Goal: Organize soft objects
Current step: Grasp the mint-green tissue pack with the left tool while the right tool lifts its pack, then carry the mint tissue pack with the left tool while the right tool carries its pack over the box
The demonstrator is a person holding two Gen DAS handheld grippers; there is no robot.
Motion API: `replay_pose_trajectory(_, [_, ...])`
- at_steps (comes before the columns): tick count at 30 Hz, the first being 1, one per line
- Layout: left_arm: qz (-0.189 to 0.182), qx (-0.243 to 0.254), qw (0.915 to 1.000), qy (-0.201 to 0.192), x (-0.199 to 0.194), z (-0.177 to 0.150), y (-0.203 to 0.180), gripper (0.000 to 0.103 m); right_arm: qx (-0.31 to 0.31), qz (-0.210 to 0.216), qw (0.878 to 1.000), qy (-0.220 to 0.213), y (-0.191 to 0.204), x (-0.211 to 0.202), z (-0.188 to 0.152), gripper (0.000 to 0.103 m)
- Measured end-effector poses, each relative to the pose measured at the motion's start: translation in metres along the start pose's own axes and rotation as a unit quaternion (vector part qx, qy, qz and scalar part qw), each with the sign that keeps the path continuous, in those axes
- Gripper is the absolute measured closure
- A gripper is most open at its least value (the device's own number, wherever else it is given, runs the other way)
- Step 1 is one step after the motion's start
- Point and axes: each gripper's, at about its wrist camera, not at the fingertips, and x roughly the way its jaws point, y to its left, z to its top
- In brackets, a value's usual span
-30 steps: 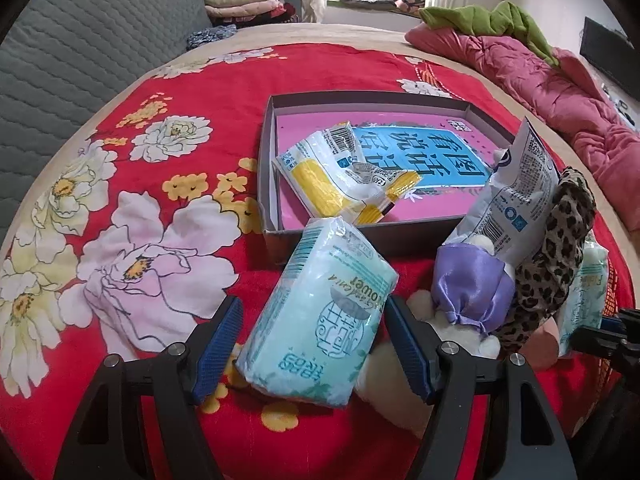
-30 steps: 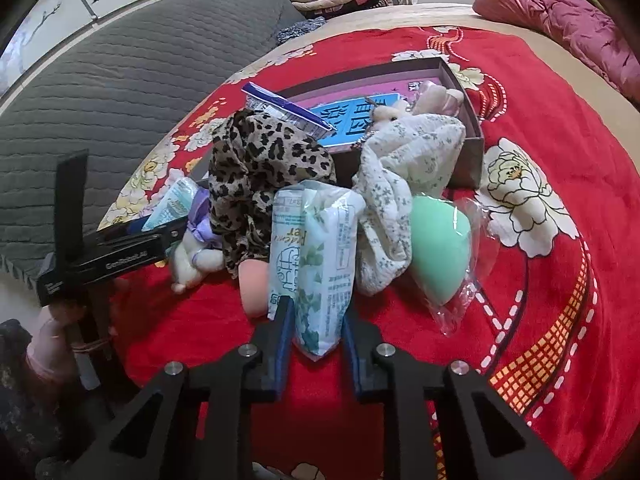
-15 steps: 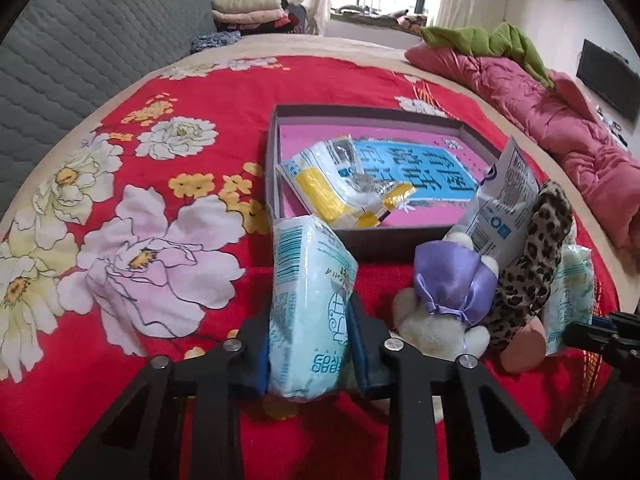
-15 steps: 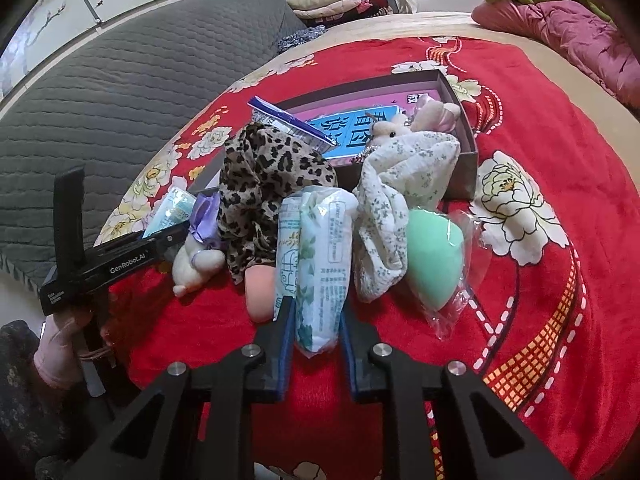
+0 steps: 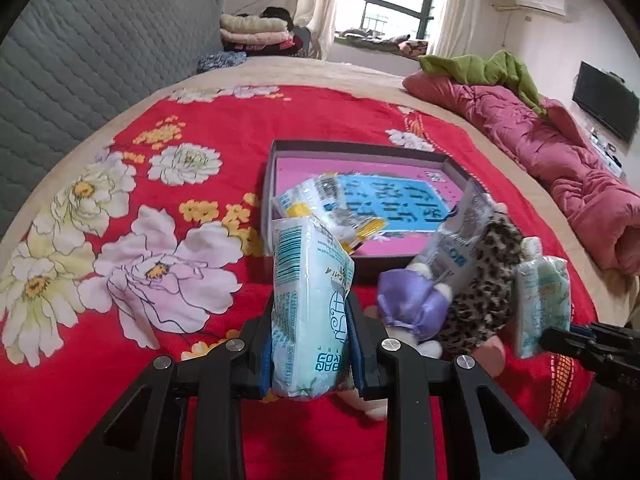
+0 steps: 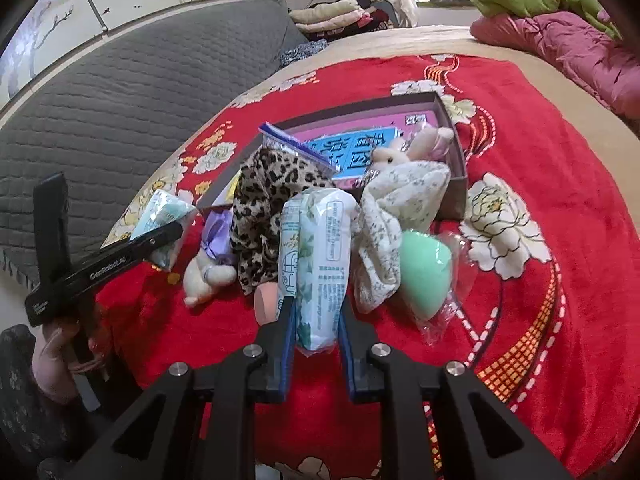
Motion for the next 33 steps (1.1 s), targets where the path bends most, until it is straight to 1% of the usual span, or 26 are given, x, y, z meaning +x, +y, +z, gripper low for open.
replay_pose_trajectory(7, [-0.002,-0.001,0.9999,-0.012,-0.019,0.004,-0.011,0.073,-0.001,-0.012,1.0,-0.026,0.001,-0.017,0.007,0.083])
replay_pose_trajectory(21, [-0.005,0.007,0.9996,-0.027,-0.038,0.011,-0.025,0.073,0.012,-0.021,0.997,-0.072,-0.008,-0.041,0.023,0.083])
replay_pose_trajectory(33, [-0.007,-0.005,0.9993,-0.035,-0.037,0.027,-0.03,0.073,0.009,-0.039,0.994,-0.103,-0.012,-0.054,0.034,0.083])
